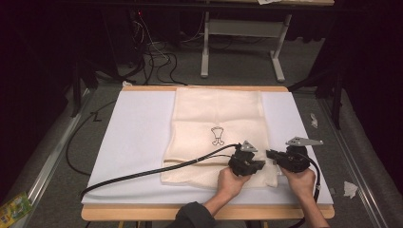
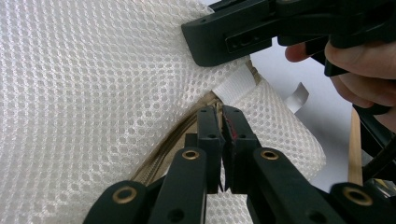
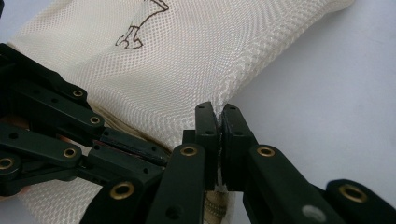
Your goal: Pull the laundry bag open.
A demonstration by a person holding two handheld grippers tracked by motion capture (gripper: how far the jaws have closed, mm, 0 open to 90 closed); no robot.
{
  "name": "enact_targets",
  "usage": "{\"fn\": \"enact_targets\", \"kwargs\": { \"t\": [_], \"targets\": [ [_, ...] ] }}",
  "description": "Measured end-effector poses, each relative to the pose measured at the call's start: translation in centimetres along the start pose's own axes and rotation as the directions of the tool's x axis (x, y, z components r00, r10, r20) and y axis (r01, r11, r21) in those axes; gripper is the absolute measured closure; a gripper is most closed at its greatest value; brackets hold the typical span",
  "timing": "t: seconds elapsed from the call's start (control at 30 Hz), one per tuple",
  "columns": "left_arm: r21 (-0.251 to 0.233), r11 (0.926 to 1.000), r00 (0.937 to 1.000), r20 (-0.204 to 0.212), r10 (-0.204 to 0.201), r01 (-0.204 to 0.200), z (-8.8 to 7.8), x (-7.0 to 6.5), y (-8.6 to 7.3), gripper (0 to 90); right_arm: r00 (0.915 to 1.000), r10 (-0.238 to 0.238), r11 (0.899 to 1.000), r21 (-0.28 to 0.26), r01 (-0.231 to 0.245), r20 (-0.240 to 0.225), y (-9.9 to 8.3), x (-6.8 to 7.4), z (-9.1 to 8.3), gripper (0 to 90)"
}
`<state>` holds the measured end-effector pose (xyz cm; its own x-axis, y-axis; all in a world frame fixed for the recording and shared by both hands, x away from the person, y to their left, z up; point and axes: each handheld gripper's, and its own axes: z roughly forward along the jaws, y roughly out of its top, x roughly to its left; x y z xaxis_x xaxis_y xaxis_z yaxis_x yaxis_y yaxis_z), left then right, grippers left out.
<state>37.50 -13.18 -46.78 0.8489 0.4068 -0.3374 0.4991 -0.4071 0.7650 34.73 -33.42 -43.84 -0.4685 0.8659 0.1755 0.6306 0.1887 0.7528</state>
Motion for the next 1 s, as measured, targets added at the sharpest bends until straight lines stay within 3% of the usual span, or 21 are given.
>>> {"fn": "enact_targets", "kwargs": {
  "t": [0.37, 0.6, 0.83, 1.0],
  "targets": [
    [0.013, 0.9999, 0.9994, -0.033, 0.005, -0.004, -0.6, 0.0, 0.5, 87.0, 0.9999, -0.012, 1.0, 0.002, 0.012, -0.001, 0.0, 0.0, -0.2, 88.6],
    [0.019, 0.9992, 0.9984, -0.044, 0.036, -0.035, -0.9, -0.2, 0.4, 87.0, 0.9999, -0.013, 1.0, -0.002, 0.013, 0.0, 0.1, 0.0, -0.3, 88.6],
    [0.002, 0.9996, 0.9988, -0.04, 0.027, -0.027, -1.3, -0.2, 0.4, 87.0, 0.9999, -0.011, 1.0, -0.002, 0.011, 0.013, 0.0, -0.1, 0.0, 88.6],
    [0.004, 0.9995, 0.9983, -0.05, 0.03, -0.03, -1.7, 0.0, 0.2, 87.0, 0.9991, -0.036, 0.999, 0.011, 0.036, 0.023, 0.1, 0.3, 0.4, 88.6]
  ]
}}
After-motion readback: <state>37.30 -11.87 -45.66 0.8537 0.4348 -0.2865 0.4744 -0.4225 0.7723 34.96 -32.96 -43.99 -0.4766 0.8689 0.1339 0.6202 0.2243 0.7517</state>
